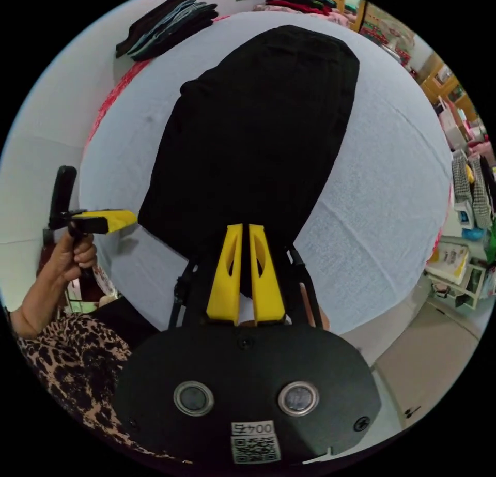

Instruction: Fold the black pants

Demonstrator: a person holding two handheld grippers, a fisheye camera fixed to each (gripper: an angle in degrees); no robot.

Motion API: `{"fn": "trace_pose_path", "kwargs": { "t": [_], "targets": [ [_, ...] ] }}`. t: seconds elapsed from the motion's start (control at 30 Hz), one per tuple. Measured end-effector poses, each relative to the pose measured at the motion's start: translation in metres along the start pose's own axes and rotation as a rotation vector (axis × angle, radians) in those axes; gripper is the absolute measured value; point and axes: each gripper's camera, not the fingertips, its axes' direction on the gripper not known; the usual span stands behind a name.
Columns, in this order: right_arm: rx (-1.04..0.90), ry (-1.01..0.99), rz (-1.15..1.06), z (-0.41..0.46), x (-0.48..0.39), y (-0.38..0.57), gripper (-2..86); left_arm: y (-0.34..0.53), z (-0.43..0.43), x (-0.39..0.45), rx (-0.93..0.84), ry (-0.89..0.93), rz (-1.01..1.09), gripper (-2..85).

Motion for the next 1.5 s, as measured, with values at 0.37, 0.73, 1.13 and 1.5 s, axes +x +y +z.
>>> {"fn": "trace_pose_path", "kwargs": {
  "t": [0.37,0.73,1.13,1.5],
  "targets": [
    [0.155,-0.906,0.361,0.066,0.171,0.114,14.6,0.013,-0.025,-0.045,0.021,0.253,-0.169,12.3],
    [0.166,-1.037,0.428,0.134,0.193,0.143,13.6,0.004,-0.043,-0.047,0.041,0.282,-0.207,14.5],
    [0.284,-0.963,0.274,0.111,0.195,0.122,4.8,0.013,-0.078,-0.014,0.140,0.261,-0.023,4.3],
    [0.026,-0.861,0.167,0.025,0.119,0.225,4.8,0.115,-0.120,0.087,-0.145,0.083,0.076,3.6]
  ]
}}
